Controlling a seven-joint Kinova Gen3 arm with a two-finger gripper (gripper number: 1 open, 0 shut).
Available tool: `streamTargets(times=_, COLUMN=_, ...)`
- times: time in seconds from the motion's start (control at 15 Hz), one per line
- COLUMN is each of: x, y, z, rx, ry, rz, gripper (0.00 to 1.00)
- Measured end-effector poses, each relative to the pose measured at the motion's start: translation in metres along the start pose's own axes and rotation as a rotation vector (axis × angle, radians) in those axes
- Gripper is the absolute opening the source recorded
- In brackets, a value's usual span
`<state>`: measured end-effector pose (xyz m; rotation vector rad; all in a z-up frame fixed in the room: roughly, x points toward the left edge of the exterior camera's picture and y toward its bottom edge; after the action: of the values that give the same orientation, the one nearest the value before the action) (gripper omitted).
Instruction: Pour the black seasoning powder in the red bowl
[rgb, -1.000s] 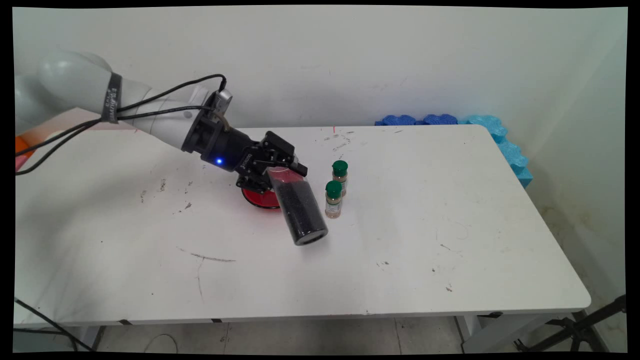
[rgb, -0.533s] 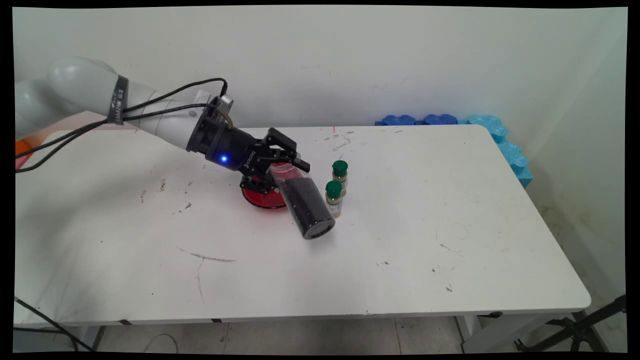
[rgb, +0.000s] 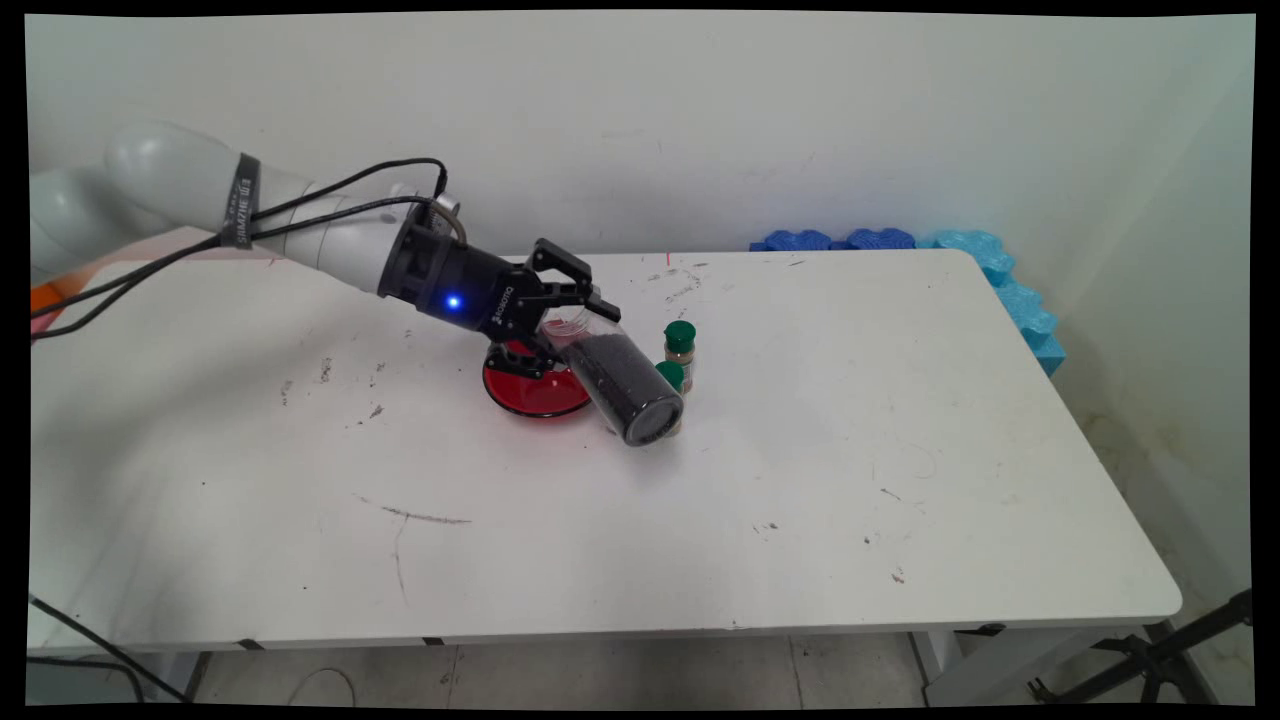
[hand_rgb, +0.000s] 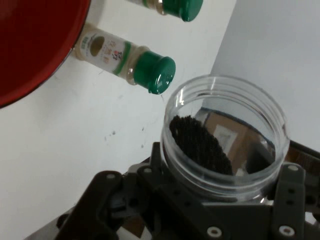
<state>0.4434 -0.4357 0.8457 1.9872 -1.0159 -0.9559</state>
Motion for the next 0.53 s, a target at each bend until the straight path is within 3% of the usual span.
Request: streamTargets(times=0.53, x=0.0079, y=-0.0100, z=-0.0009, rx=-0.027, ry=0.008, rz=-0.132, gripper=0.00)
